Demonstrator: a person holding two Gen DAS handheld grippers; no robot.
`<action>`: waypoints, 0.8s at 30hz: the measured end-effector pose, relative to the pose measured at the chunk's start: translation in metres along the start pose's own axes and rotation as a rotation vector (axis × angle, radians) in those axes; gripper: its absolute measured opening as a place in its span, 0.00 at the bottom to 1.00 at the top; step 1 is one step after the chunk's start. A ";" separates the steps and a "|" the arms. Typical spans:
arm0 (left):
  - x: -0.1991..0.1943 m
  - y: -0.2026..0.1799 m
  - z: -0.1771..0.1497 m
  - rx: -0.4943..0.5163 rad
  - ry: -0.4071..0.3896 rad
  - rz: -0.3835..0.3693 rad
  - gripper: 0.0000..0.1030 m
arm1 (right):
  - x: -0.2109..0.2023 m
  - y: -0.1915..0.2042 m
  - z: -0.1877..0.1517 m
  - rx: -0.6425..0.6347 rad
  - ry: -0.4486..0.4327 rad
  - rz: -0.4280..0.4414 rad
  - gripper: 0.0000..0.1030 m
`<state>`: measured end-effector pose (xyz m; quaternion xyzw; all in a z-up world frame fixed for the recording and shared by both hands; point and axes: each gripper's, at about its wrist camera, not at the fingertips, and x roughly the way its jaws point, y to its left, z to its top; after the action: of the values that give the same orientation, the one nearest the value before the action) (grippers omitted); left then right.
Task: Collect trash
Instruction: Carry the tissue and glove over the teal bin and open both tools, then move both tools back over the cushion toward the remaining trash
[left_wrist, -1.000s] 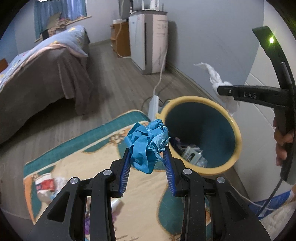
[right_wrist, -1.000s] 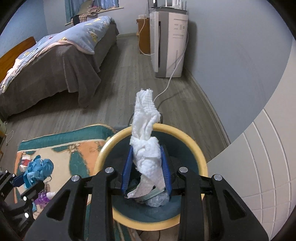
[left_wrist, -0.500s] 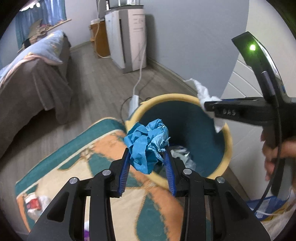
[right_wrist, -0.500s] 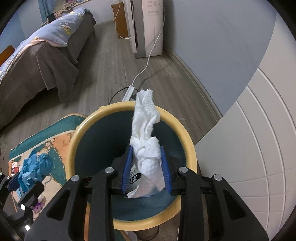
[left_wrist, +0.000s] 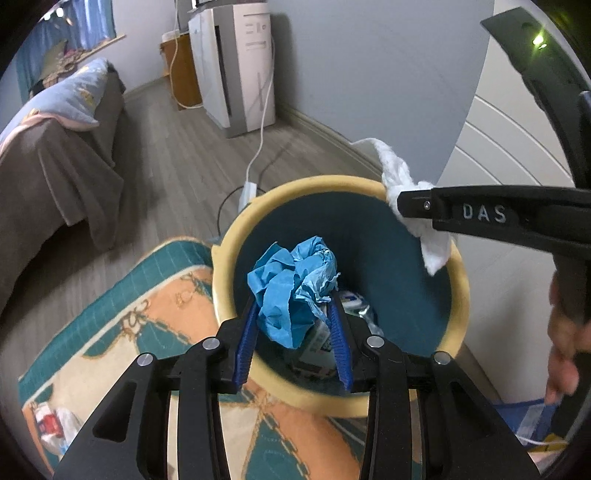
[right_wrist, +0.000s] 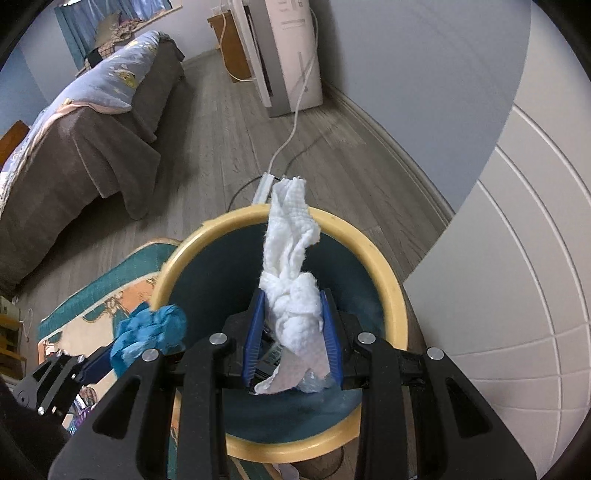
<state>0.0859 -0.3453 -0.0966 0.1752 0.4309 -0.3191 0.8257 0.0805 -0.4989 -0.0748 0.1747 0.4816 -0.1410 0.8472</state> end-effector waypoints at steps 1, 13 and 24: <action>0.001 0.000 0.001 0.001 -0.003 0.006 0.40 | 0.000 0.003 0.000 -0.006 -0.003 0.004 0.29; -0.021 0.027 -0.006 -0.051 -0.050 0.081 0.90 | -0.011 0.022 0.004 -0.041 -0.042 0.023 0.84; -0.114 0.120 -0.047 -0.218 -0.109 0.171 0.93 | -0.050 0.108 -0.005 -0.165 -0.098 0.087 0.94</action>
<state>0.0905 -0.1876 -0.0273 0.1031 0.4011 -0.2078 0.8862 0.0958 -0.3966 -0.0171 0.1181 0.4413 -0.0722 0.8866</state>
